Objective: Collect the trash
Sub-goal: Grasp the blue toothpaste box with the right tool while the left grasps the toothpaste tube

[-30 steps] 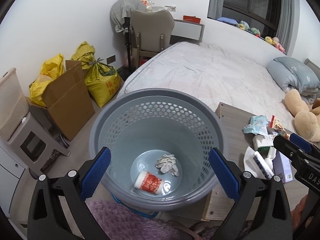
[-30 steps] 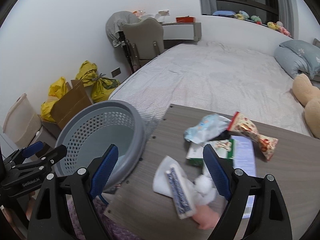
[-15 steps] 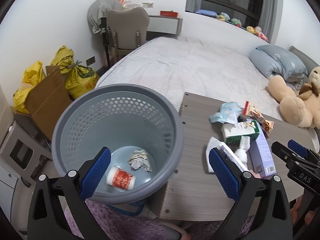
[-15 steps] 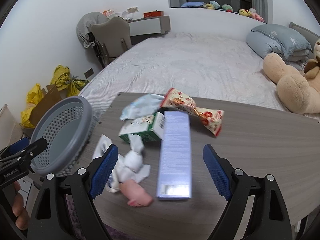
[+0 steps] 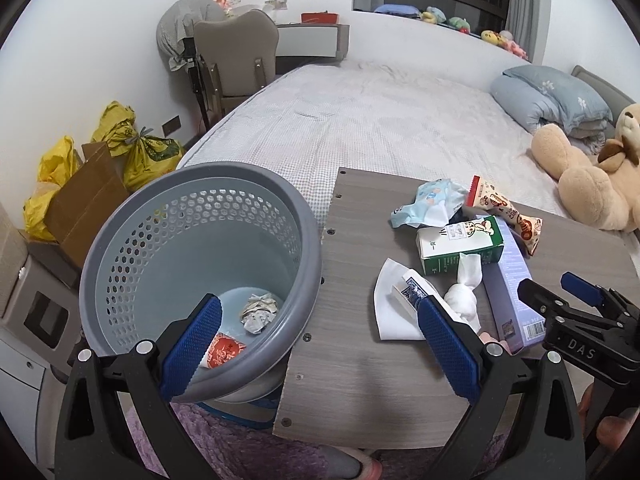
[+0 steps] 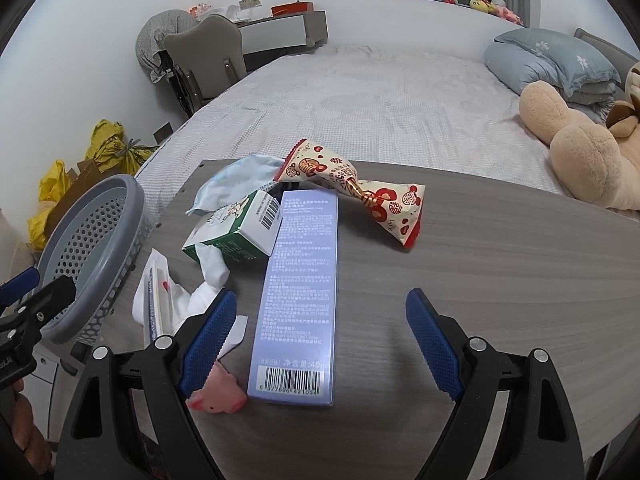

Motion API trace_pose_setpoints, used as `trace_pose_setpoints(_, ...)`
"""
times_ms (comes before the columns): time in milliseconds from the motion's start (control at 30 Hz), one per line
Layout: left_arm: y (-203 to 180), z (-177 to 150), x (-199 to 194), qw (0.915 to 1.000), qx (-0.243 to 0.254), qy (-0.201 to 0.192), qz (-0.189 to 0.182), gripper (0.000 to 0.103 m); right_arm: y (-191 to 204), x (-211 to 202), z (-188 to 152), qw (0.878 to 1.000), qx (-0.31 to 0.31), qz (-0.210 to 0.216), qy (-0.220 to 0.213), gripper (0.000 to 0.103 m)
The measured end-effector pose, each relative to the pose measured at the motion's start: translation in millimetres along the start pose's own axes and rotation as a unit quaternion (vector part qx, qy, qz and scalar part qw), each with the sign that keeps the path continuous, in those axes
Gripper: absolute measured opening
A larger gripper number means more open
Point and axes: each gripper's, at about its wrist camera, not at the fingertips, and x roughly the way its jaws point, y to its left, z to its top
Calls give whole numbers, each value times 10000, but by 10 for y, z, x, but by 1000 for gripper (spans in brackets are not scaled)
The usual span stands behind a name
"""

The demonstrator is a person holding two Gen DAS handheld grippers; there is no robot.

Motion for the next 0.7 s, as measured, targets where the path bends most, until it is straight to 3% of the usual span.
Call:
trace_pose_setpoints(600,-76,-50,69,9999,51,141,60,97,26,368,45,9992,-194,-218,279,82)
trace_pose_setpoints(700,-72,-51,69,9999,51,143,58,97,33,388,57,9991,-229,-222,281,77)
